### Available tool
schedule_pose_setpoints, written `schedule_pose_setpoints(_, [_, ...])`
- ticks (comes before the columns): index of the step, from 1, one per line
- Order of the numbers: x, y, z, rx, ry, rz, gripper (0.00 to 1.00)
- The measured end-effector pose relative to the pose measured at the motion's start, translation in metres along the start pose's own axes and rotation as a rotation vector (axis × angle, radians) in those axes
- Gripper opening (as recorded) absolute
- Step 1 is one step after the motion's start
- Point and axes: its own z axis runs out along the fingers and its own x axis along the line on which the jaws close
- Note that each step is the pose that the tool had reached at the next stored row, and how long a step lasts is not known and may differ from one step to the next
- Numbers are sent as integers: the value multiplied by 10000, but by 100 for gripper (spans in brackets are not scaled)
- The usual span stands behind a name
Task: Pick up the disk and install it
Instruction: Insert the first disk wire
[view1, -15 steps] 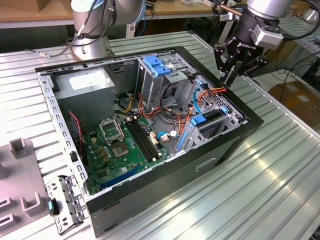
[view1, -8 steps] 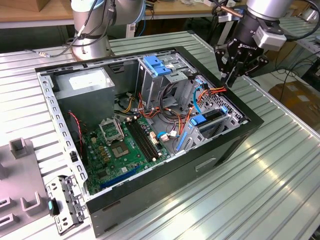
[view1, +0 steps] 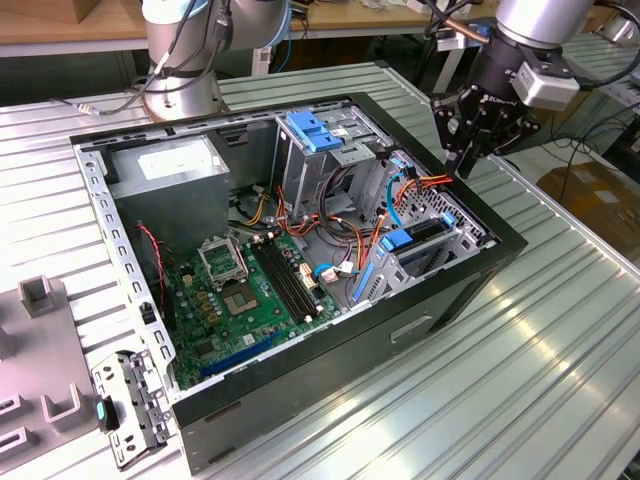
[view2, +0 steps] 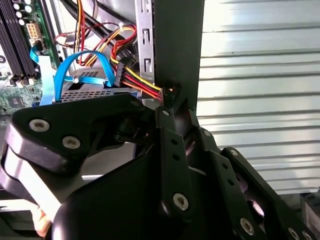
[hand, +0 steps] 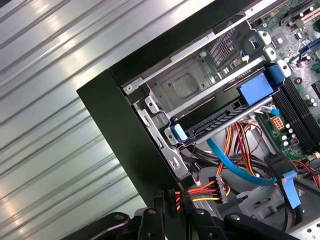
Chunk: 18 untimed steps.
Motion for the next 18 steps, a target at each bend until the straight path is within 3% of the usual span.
schedule_pose_setpoints(3, [-1, 0, 19, 35, 24, -312, 27])
schedule_pose_setpoints(8, [-3, 1, 54, 59, 54, -413, 27])
schedule_pose_setpoints(9, [-2, 1, 28, 65, 55, -415, 16])
schedule_pose_setpoints(10, [1, 0, -26, 86, 43, -415, 16])
schedule_pose_setpoints(18, [1, 1, -29, 84, 44, -415, 16])
